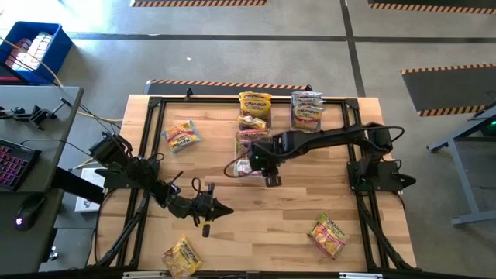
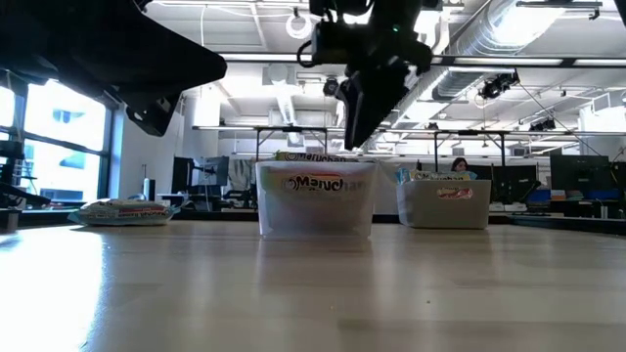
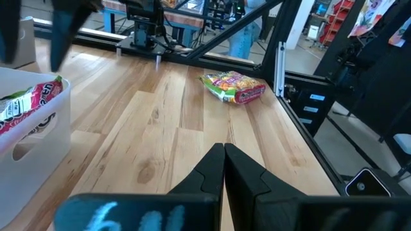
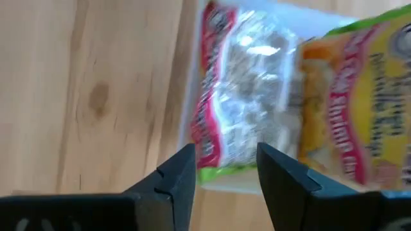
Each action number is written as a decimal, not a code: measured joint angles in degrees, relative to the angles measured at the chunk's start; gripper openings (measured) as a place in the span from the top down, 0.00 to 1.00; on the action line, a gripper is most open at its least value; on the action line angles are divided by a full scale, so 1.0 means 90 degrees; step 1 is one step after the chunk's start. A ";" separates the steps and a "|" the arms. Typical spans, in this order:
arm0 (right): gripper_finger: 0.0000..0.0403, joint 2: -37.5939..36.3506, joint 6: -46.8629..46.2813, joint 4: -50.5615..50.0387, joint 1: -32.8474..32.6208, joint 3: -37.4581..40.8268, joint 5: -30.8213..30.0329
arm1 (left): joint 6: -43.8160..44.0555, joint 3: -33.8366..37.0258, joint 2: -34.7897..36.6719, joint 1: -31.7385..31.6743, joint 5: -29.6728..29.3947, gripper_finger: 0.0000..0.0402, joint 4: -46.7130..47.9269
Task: Sort Maruchan noodles
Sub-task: Adjust the green noodle pack in the transparent bin
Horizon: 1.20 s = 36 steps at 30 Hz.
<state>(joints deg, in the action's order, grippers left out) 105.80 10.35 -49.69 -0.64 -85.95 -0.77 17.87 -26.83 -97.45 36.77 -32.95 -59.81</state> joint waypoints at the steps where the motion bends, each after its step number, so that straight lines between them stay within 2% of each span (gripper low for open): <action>1: 0.65 0.0000 -0.0003 0.0031 -0.0023 0.0058 -0.0063 | 0.0000 0.0001 0.0000 0.0000 0.0000 0.99 0.0003; 22: 0.65 0.0134 -0.1032 0.0260 0.0031 0.0287 0.0171 | 0.0007 0.0000 0.0000 0.0002 0.0098 0.99 -0.0007; 29: 0.65 0.0134 -0.1329 0.0258 0.0031 0.0287 0.0603 | 0.0005 0.0000 0.0000 0.0002 0.0100 0.99 -0.0007; 36: 0.65 0.0134 -0.1311 0.0262 0.0096 0.0287 0.0375 | 0.0005 0.0000 0.0000 0.0002 0.0100 0.99 -0.0007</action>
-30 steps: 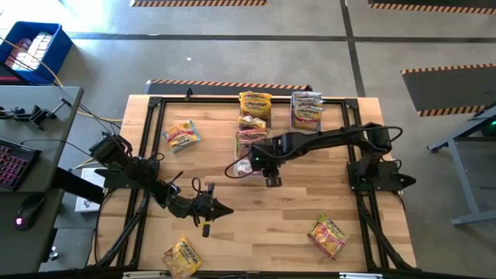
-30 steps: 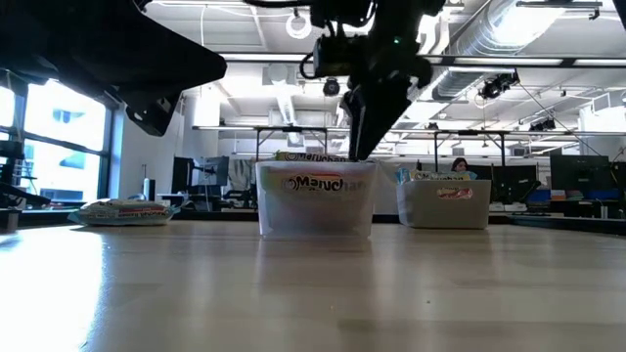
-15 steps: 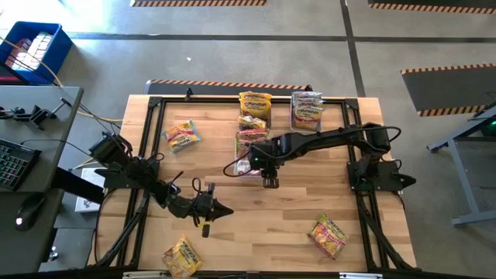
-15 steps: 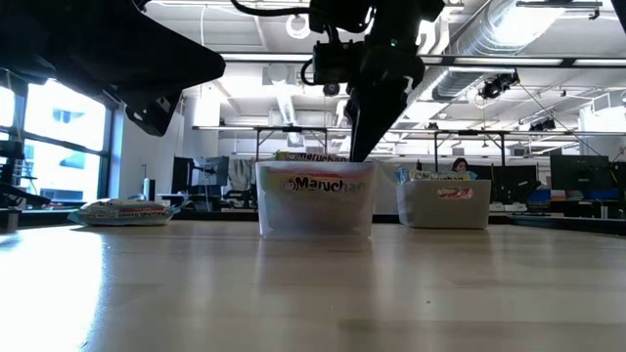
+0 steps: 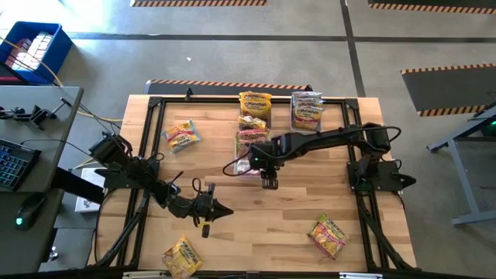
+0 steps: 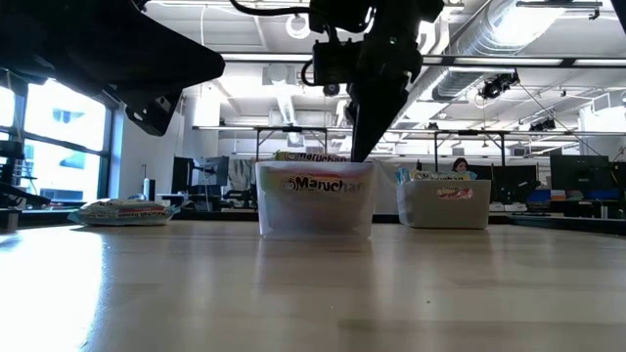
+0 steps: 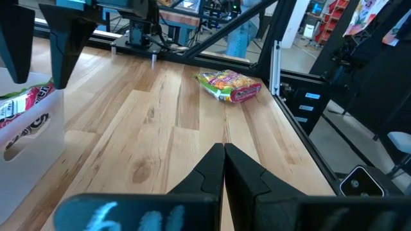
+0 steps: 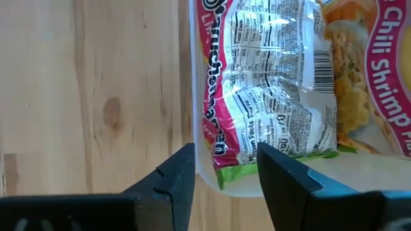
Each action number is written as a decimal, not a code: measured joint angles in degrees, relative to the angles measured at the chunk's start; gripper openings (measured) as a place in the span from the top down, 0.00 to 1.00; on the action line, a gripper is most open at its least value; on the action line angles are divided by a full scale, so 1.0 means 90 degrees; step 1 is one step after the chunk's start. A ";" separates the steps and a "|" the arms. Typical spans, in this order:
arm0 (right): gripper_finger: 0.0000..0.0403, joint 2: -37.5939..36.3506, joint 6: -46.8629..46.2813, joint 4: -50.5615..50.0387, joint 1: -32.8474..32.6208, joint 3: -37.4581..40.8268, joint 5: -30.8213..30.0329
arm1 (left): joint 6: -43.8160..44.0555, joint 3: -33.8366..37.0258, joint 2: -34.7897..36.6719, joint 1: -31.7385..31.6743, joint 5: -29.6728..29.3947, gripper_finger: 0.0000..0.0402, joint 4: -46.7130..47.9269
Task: Sort Maruchan noodles
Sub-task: Adjust the green noodle pack in the transparent bin
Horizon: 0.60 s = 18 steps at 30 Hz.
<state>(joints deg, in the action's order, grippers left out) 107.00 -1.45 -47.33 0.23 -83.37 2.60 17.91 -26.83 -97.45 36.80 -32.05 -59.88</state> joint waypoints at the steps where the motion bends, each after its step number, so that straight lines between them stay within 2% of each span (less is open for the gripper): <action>1: 0.65 0.0000 0.0000 0.0002 0.0019 0.0000 0.0007 | 0.0000 0.0000 0.0000 0.0000 0.0000 0.99 0.0000; 18: 0.67 0.0362 0.0189 0.0023 0.0102 -0.0006 0.0460 | -0.0002 0.0000 0.0000 0.0000 -0.0002 0.99 0.0000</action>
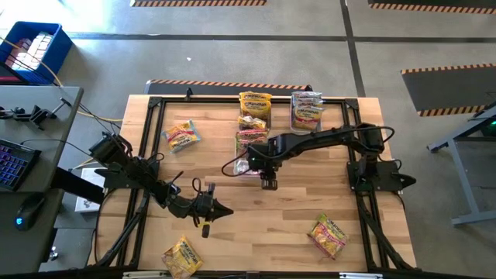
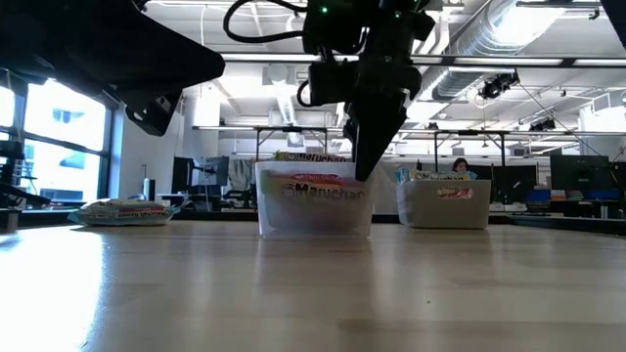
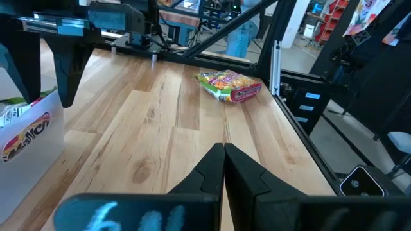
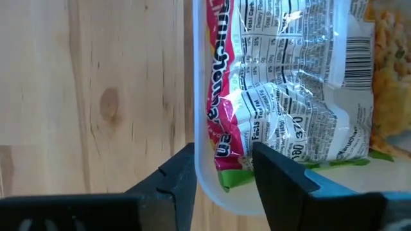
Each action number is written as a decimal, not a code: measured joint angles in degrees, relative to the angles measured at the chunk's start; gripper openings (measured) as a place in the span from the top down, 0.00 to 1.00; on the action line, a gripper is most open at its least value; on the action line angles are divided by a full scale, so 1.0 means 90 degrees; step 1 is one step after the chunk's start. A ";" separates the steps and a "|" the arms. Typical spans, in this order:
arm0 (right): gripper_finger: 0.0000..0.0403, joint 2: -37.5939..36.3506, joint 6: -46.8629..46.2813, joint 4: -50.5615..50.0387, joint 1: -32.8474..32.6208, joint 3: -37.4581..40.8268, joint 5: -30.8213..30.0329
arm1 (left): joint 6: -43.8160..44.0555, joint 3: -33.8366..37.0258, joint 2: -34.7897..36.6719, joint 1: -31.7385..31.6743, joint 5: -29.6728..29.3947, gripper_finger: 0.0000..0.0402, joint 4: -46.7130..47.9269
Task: Sort Maruchan noodles
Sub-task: Adjust the green noodle pack in the transparent bin
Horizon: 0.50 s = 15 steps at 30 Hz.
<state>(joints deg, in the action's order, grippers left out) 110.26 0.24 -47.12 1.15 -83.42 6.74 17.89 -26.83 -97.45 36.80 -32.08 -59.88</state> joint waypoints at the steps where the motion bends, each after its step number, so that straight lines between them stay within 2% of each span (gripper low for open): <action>1: 0.69 0.0000 0.0001 -0.0002 0.0000 -0.0001 0.0016 | 0.0000 0.0000 0.0000 0.0000 0.0000 0.99 0.0000; 11: 0.96 0.0000 0.0037 -0.0005 -0.0011 -0.0009 0.0220 | 0.0000 0.0000 0.0000 0.0000 0.0000 0.99 0.0000; 15: 0.98 0.0000 0.0139 -0.0006 -0.0078 -0.0104 0.0239 | -0.0002 0.0000 0.0000 0.0000 0.0000 0.99 0.0000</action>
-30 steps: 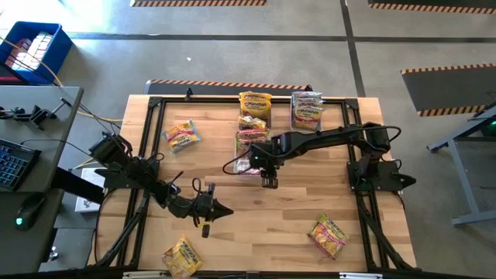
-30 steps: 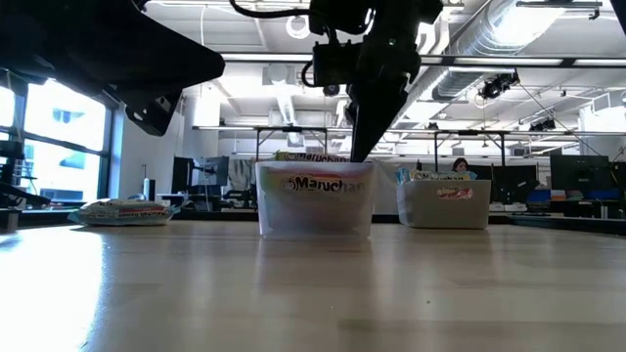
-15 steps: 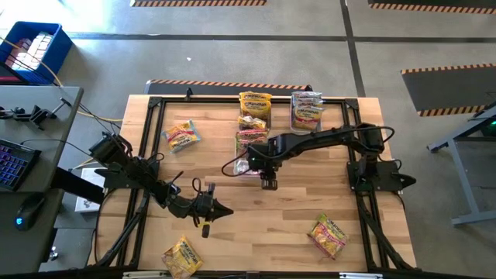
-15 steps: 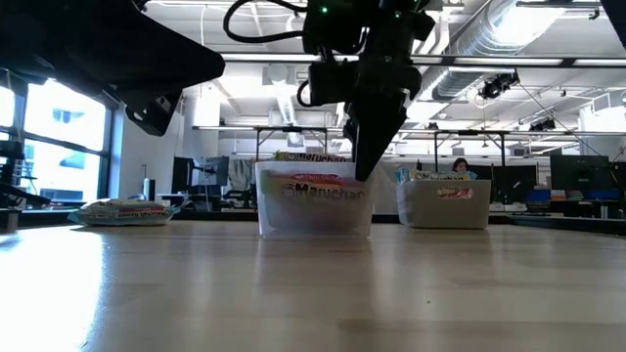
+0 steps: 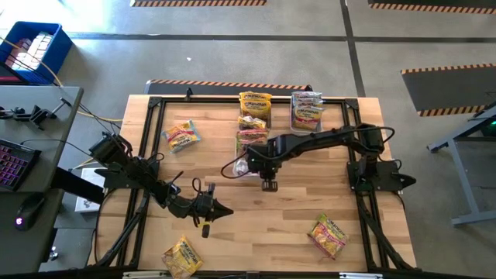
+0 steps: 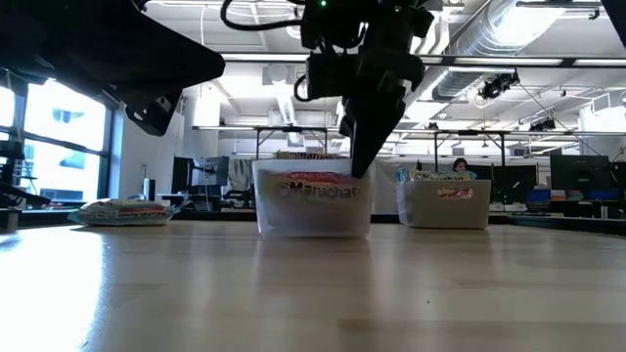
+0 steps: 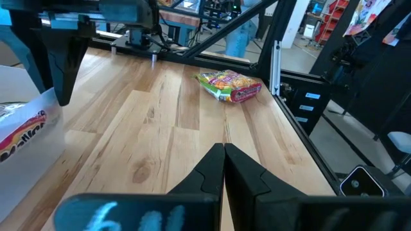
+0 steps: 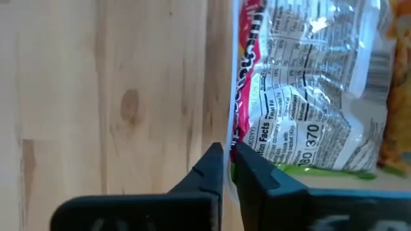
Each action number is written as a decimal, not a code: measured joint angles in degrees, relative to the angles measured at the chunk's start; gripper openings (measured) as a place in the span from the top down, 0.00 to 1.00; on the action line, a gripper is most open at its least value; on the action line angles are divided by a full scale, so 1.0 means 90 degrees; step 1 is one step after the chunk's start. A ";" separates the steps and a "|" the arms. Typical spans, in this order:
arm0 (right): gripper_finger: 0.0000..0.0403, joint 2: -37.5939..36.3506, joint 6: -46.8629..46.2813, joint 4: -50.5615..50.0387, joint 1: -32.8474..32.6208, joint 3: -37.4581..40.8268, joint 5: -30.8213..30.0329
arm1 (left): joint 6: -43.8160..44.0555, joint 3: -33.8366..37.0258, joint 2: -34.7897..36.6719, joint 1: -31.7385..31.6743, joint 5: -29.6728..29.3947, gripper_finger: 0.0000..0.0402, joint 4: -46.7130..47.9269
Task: Sort Maruchan noodles
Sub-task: Adjust the green noodle pack in the transparent bin
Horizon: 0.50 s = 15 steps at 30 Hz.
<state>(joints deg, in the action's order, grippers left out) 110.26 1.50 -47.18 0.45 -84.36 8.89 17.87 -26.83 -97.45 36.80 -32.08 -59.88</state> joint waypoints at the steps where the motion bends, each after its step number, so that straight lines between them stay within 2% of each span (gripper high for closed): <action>1: 0.97 0.0000 0.0001 0.0000 -0.0022 -0.0031 0.0004 | 0.0002 0.0000 0.0000 0.0000 0.0000 0.99 0.0002; 6: 0.91 0.0000 -0.0119 -0.0071 -0.0180 -0.0203 -0.0315 | -0.0001 0.0000 0.0000 0.0000 0.0000 0.99 0.0000; 9: 0.83 0.0000 -0.0153 -0.0274 -0.0269 -0.0315 -0.0741 | -0.0001 0.0000 0.0000 0.0000 0.0000 0.99 0.0000; 15: 0.65 0.0000 -0.0154 -0.0451 -0.0311 -0.0614 -0.1164 | -0.0001 0.0000 0.0000 0.0000 0.0000 0.99 0.0000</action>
<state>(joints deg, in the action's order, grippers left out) 110.26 0.11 -51.24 -2.35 -89.88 -1.59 17.87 -26.83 -97.45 36.80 -32.08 -59.88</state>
